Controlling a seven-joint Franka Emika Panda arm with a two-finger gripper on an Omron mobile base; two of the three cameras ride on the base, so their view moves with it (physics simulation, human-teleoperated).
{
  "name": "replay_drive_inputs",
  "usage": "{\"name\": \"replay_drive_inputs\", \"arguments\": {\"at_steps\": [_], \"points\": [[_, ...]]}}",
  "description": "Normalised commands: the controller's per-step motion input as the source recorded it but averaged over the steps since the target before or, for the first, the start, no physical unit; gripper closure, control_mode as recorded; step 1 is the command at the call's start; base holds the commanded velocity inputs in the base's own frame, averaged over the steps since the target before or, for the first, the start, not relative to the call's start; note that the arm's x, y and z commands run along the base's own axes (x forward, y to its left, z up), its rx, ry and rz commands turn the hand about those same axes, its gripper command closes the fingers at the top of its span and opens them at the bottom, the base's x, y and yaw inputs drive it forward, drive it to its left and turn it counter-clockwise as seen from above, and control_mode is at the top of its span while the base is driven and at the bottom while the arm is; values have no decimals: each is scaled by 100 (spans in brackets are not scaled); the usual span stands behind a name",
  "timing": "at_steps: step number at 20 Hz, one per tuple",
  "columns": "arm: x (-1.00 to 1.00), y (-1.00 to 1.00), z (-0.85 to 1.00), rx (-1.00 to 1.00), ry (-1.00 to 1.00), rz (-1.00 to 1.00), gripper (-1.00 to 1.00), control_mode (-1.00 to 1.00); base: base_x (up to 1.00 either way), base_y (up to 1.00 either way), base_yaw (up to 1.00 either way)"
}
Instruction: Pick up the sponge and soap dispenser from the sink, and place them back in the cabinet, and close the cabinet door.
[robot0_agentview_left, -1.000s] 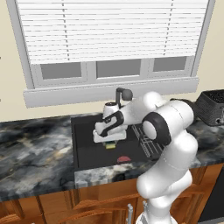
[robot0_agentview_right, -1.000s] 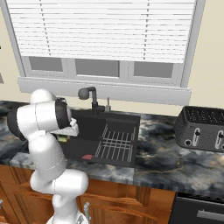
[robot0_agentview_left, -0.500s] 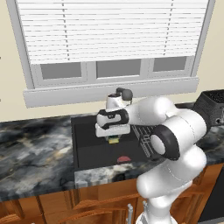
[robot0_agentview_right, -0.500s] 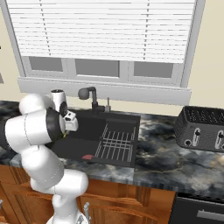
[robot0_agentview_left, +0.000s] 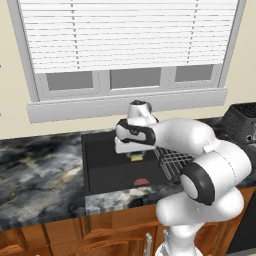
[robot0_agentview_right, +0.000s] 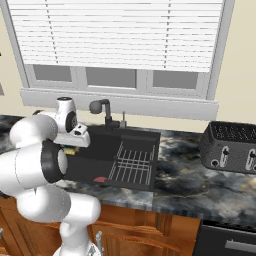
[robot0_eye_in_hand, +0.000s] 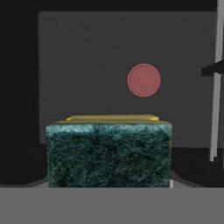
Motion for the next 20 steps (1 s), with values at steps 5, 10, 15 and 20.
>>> {"name": "replay_drive_inputs", "arguments": {"at_steps": [5, 10, 15, 20], "points": [[-23, -22, 29, 0, 0, 0, 100, -100, 0, 0, 0], [-37, -31, 28, 0, -2, 0, 100, -100, 0, 0, 0], [-44, -36, 30, 0, -4, 0, 100, -100, 0, 0, 0], [-29, -35, 30, 0, -5, 0, 100, -100, 0, 0, 0]]}}
